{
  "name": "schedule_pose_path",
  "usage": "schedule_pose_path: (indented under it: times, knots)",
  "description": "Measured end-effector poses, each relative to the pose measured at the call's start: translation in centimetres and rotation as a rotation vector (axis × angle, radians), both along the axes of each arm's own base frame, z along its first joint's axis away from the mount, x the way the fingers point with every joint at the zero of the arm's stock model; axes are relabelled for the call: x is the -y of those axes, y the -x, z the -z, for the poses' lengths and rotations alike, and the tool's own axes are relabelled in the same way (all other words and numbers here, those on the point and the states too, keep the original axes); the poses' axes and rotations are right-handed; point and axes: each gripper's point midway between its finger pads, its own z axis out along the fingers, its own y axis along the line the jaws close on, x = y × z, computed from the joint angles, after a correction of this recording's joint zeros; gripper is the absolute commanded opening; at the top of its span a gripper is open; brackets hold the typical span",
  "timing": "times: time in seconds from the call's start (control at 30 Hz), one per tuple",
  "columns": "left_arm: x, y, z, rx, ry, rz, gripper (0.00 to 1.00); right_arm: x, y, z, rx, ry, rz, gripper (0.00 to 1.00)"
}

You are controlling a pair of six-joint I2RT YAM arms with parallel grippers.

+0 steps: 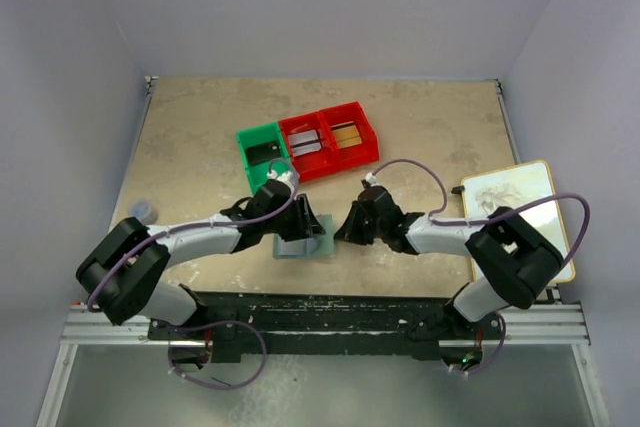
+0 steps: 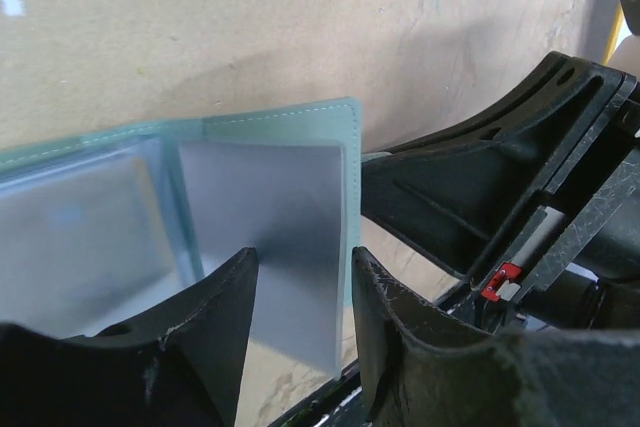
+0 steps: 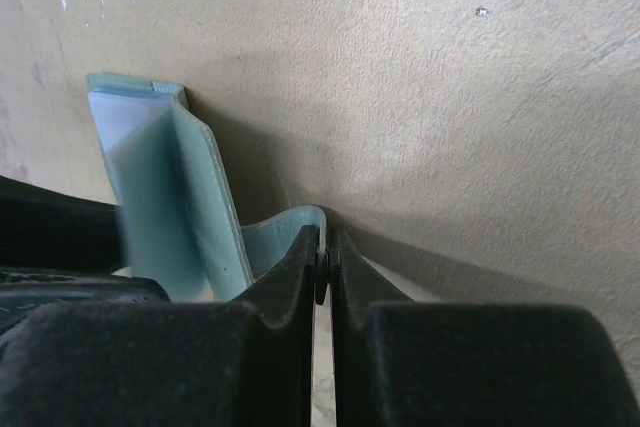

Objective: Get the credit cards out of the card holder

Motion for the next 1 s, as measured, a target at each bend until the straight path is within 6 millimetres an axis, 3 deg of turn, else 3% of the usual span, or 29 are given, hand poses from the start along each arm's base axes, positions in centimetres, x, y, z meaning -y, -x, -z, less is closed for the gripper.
schedule_pose_path:
  times: [0.17, 0.33, 0.53, 0.73, 0.87, 1.0]
  knots:
    - [1.5, 0.1, 0.6, -0.012, 0.011, 0.032, 0.38, 0.2, 0.1, -0.3, 0.006, -0.005, 0.012, 0.19]
    - [1.6, 0.2, 1.2, -0.02, -0.003, 0.024, 0.37, 1.2, -0.3, -2.0, 0.042, 0.005, 0.058, 0.25]
    - [1.2, 0.0, 1.6, -0.015, -0.024, 0.005, 0.33, 1.6, -0.9, -5.3, 0.123, -0.019, 0.08, 0.19]
    - [1.0, 0.4, 2.1, -0.021, -0.044, 0.005, 0.28, -0.5, -2.1, -7.0, 0.151, -0.061, 0.024, 0.12]
    - [0.8, 0.6, 2.3, -0.028, -0.056, 0.008, 0.27, -1.9, -2.5, -6.2, 0.13, -0.076, -0.014, 0.1]
    - [0.6, 0.7, 2.5, -0.029, -0.069, 0.008, 0.25, -3.1, -2.8, -3.9, 0.088, -0.052, -0.06, 0.06]
